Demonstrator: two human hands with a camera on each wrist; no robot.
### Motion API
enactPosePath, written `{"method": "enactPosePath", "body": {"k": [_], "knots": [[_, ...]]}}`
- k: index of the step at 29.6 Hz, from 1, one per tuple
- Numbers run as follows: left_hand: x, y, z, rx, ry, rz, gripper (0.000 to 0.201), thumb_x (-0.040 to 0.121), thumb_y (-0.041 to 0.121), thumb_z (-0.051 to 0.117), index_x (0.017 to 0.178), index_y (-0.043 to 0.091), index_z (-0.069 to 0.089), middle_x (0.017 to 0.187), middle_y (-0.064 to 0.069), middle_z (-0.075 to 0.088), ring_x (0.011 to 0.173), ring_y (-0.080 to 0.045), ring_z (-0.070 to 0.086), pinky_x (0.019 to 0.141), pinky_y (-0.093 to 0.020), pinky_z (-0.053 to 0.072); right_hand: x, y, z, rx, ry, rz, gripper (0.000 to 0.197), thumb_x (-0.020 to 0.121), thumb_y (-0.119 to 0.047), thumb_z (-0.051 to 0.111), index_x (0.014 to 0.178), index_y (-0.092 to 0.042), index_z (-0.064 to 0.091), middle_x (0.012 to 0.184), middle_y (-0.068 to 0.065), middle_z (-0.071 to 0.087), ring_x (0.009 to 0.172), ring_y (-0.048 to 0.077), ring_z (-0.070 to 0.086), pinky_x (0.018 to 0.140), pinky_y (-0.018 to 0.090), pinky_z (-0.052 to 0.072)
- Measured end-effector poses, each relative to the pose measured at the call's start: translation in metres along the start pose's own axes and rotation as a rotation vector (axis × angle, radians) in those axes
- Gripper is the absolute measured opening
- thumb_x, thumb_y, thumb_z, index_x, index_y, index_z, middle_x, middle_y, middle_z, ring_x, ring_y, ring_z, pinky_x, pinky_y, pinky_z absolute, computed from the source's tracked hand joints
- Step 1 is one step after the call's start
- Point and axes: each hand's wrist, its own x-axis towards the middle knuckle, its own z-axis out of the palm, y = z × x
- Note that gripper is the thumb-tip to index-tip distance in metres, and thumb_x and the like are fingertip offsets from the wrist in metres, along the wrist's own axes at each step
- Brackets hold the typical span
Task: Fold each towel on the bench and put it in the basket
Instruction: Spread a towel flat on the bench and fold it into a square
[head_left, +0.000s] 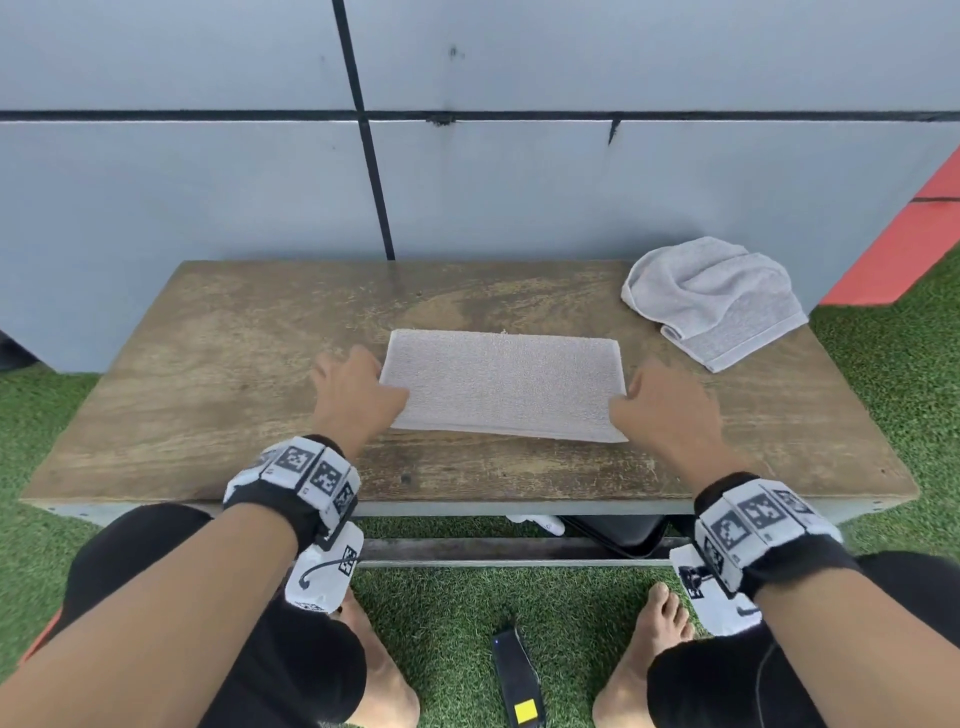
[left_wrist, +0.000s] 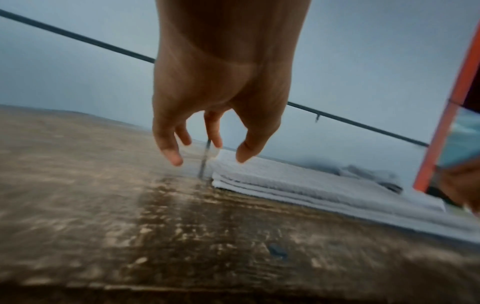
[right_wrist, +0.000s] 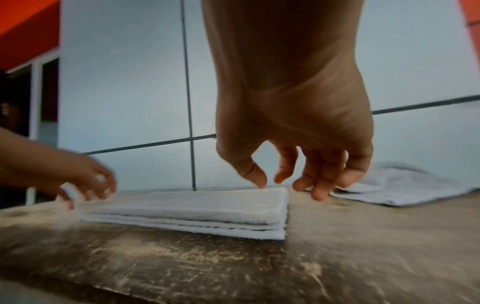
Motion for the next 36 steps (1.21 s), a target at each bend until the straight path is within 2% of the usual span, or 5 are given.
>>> {"method": "enactPosePath", "body": {"k": [6,9,14,29,36], "knots": [[0.005,0.061,0.042,0.157,0.003,0.421,0.049,0.1,0.031,0.046,0.145,0.014,0.039,0.161,-0.012,0.016,0.149,-0.031,0.014,0.119,-0.049,0.026,0.021,-0.07,0.036,-0.046,0.053,-0.325,0.041,0.094,-0.026,0.044,0.132,-0.012,0.049,0.141,0.011,0.048,0.131,0.029,0.043,0.114,0.047,0.03],[0.015,0.066,0.072,0.259,-0.13,0.497,0.055,0.107,0.035,0.027,0.158,0.019,0.017,0.168,-0.003,0.0,0.154,-0.026,-0.001,0.124,-0.05,0.01,0.035,-0.083,0.065,-0.045,-0.111,-0.386,0.057,0.103,-0.034,0.031,0.157,-0.018,0.02,0.168,0.003,0.008,0.155,0.023,0.005,0.124,0.052,0.007],[0.027,0.046,0.088,0.362,-0.116,0.534,0.058,0.105,0.049,0.01,0.159,0.032,0.002,0.168,0.005,-0.005,0.154,-0.019,-0.007,0.124,-0.047,-0.003,0.032,-0.07,0.093,-0.074,-0.127,-0.348,0.058,0.105,-0.048,0.007,0.159,-0.035,-0.009,0.167,-0.009,-0.017,0.153,0.015,-0.018,0.123,0.052,-0.009],[0.04,0.014,0.076,0.287,-0.082,0.456,0.056,0.106,0.045,0.008,0.159,0.032,0.0,0.168,0.006,-0.007,0.153,-0.015,-0.013,0.124,-0.039,-0.009,0.038,-0.035,0.089,-0.037,0.014,-0.16,0.06,0.104,-0.05,0.007,0.16,-0.031,-0.001,0.169,-0.003,-0.008,0.155,0.016,-0.011,0.125,0.048,-0.004],[0.038,-0.002,0.062,0.274,-0.079,0.349,0.056,0.105,0.048,0.006,0.158,0.037,-0.003,0.167,0.009,-0.012,0.153,-0.014,-0.015,0.123,-0.049,-0.01,0.039,-0.03,0.089,-0.029,0.01,-0.157,0.06,0.104,-0.049,0.006,0.16,-0.03,-0.003,0.168,-0.004,-0.011,0.154,0.015,-0.014,0.124,0.05,-0.006]]}}
